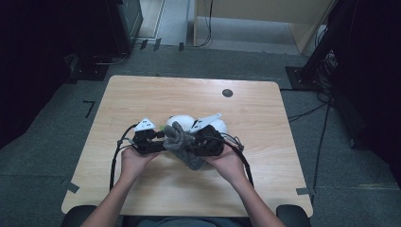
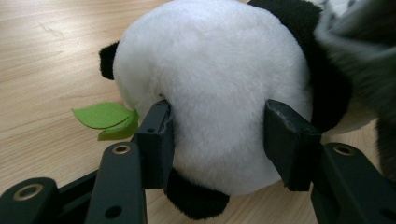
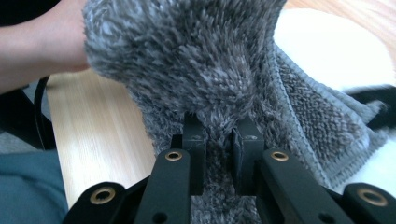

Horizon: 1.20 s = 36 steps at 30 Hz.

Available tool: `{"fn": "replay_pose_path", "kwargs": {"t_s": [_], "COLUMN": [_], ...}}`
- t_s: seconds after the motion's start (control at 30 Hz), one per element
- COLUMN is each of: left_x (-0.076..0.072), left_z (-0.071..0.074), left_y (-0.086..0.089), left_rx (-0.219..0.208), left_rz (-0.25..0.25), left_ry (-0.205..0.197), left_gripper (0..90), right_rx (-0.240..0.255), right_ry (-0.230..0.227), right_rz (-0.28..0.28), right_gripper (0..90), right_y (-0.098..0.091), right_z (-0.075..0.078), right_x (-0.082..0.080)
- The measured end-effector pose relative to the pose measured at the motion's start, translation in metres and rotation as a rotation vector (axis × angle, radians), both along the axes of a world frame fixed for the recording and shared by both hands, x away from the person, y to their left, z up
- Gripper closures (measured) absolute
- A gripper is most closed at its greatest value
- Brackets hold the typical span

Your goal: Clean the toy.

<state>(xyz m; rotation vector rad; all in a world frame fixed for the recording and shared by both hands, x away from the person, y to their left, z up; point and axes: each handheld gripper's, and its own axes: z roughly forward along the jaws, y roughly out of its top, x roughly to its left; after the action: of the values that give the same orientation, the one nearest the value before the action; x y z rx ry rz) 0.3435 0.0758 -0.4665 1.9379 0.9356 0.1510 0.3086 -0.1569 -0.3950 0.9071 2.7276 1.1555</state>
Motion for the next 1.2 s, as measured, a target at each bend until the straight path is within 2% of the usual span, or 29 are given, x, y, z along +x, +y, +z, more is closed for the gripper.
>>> {"fn": "replay_pose_path", "kwargs": {"t_s": [0.17,0.33,0.5,0.8,1.2], "left_x": [0.0,0.001,0.001,0.0,0.0], "left_z": [0.0,0.0,0.0,-0.001,-0.001], "left_y": [0.0,0.002,0.0,-0.003,-0.003], "left_rx": [-0.003,-0.003,0.012,0.041,0.037], "left_rz": [0.0,0.01,0.007,0.001,0.0], "left_ry": [0.004,0.014,-0.002,-0.012,-0.011], "left_gripper": [47.3,49.7,49.8,50.1,50.1], "right_rx": [0.027,0.045,0.045,0.001,-0.041], "right_ry": [0.018,0.017,0.022,0.034,0.043], "right_rz": [0.009,-0.002,-0.019,-0.026,-0.017], "right_gripper": [79.7,79.8,79.8,79.8,79.6], "right_y": [0.021,0.025,0.017,0.0,-0.018], "right_z": [-0.013,-0.023,-0.027,-0.032,-0.031], "right_x": [0.012,0.022,0.025,0.018,0.002]}}
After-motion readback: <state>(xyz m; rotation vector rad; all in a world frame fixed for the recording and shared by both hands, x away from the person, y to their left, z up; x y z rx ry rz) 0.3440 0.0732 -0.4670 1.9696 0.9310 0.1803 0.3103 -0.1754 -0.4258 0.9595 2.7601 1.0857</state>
